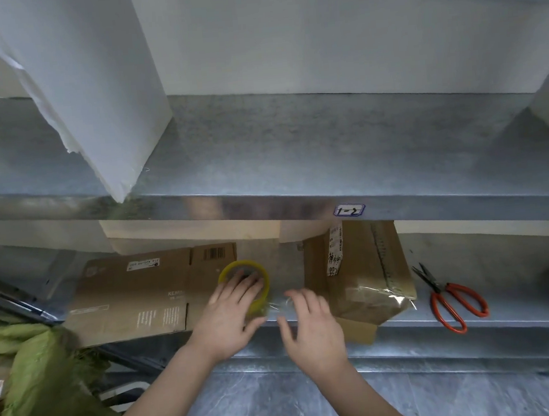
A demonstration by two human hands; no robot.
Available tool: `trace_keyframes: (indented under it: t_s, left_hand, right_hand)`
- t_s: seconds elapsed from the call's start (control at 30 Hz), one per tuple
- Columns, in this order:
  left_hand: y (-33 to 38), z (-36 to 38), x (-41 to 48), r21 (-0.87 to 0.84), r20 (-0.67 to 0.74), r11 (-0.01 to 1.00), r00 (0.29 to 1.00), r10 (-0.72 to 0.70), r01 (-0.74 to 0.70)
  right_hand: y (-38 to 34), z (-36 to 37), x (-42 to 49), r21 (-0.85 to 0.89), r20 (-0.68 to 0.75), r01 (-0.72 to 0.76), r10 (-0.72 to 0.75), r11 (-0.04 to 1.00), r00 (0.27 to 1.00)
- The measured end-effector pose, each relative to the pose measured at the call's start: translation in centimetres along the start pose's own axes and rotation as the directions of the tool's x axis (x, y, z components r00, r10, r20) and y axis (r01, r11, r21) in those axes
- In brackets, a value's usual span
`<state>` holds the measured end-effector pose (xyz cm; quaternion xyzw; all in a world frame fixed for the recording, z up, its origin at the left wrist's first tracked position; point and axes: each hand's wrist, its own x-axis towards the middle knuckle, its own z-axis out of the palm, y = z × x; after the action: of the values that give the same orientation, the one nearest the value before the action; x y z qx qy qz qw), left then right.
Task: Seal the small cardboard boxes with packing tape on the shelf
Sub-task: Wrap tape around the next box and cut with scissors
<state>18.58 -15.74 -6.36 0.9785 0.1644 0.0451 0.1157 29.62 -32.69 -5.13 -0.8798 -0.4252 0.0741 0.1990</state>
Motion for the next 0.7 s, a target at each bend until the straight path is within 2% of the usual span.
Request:
trace_keyframes:
  t_s: [0.07,0.17,0.33,0.43,0.53,0.6,0.7]
  left_hand:
    - [2.2,-1.3,-0.1,0.003,-0.008,1.0,1.0,0.022,-0.021]
    - [6.8,-2.8,0.4,-0.044,-0.024,0.998,0.998,0.053,-0.054]
    - [14.3,-2.6,2.6,-0.052,-0.036,0.984,0.985,0.169,-0.171]
    - [16.9,-1.3,3.4,-0.082,-0.02,0.99,0.993,0.114,-0.116]
    - [18.2,-0.2,3.6,-0.152,0.011,0.988,1.0,-0.022,0.023]
    - [19.1,0.2,3.9,-0.322,0.005,0.941,0.994,-0.109,0.105]
    - [20.9,0.9,4.0,-0.684,0.02,0.692,0.954,-0.299,0.231]
  right_hand:
    - [-0.3,-2.2,-1.3,-0.06,-0.124,0.116,-0.123,0.991,0.985]
    - [1.1,-5.5,-2.7,-0.144,-0.271,0.13,-0.165,0.981,0.948]
    - [7.4,-9.4,-4.4,-0.142,-0.3,0.024,-0.066,0.99,0.952]
    - [11.3,-10.6,-5.0,-0.15,-0.249,-0.055,0.016,0.987,0.968]
    - [14.3,-11.0,-5.0,-0.013,-0.14,-0.132,0.129,0.991,0.982]
    - [15.6,-11.1,-4.6,0.171,-0.04,-0.159,0.168,0.972,0.985]
    - [16.3,-11.3,-4.2,0.544,0.081,-0.223,0.214,0.809,0.973]
